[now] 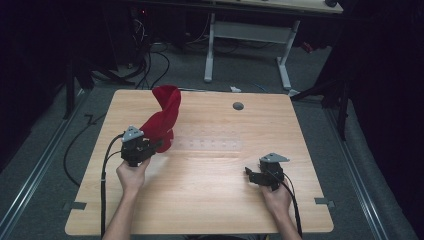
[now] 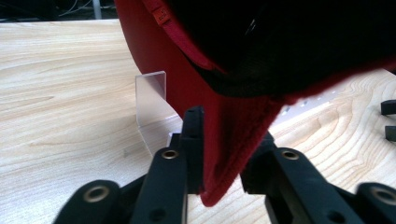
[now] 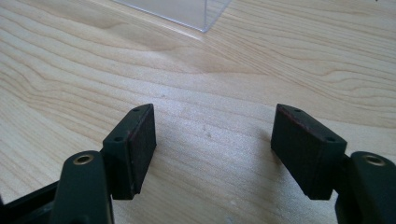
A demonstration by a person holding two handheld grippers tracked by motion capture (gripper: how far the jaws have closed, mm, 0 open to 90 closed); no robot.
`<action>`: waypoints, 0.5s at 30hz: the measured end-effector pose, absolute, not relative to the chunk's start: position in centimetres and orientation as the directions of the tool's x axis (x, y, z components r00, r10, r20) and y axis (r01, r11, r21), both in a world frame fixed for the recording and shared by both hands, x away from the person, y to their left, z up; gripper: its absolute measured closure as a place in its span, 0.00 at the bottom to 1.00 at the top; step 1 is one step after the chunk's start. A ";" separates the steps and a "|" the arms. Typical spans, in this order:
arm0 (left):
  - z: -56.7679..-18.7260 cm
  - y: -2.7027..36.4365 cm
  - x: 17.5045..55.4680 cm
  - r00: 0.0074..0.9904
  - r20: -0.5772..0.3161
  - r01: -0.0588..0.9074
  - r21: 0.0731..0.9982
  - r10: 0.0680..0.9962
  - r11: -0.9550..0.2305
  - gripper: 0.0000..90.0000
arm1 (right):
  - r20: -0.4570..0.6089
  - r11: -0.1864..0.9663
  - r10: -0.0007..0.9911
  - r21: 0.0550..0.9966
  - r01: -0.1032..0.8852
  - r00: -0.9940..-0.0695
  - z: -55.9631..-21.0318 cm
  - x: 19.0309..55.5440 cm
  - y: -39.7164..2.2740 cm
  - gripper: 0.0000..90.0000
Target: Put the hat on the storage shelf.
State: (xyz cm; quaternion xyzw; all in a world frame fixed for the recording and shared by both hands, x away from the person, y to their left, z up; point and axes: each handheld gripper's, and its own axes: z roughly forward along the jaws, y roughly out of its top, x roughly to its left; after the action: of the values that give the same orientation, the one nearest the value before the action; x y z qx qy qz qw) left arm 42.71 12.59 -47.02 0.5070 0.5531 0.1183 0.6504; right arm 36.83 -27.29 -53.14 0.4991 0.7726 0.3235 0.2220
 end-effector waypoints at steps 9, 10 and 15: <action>-46.6 12.6 42.2 0.358 -0.593 0.415 0.793 0.721 0.446 0.63 | -0.020 0.293 0.915 0.721 0.628 -0.404 -53.1 36.8 -27.3 0.35; -46.5 12.6 42.1 0.359 -0.595 0.415 0.792 0.719 0.448 0.62 | -0.020 0.293 0.915 0.721 0.628 -0.403 -53.1 36.8 -27.3 0.35; -46.3 12.6 41.7 0.356 -0.584 0.414 0.798 0.729 0.437 0.56 | -0.020 0.293 0.915 0.721 0.628 -0.403 -53.1 36.8 -27.3 0.35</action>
State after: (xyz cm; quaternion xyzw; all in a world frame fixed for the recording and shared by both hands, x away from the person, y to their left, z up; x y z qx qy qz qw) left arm 41.67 12.65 -46.32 0.5161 0.5540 0.1228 0.6416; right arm 36.82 -27.30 -53.13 0.4991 0.7727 0.3233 0.2220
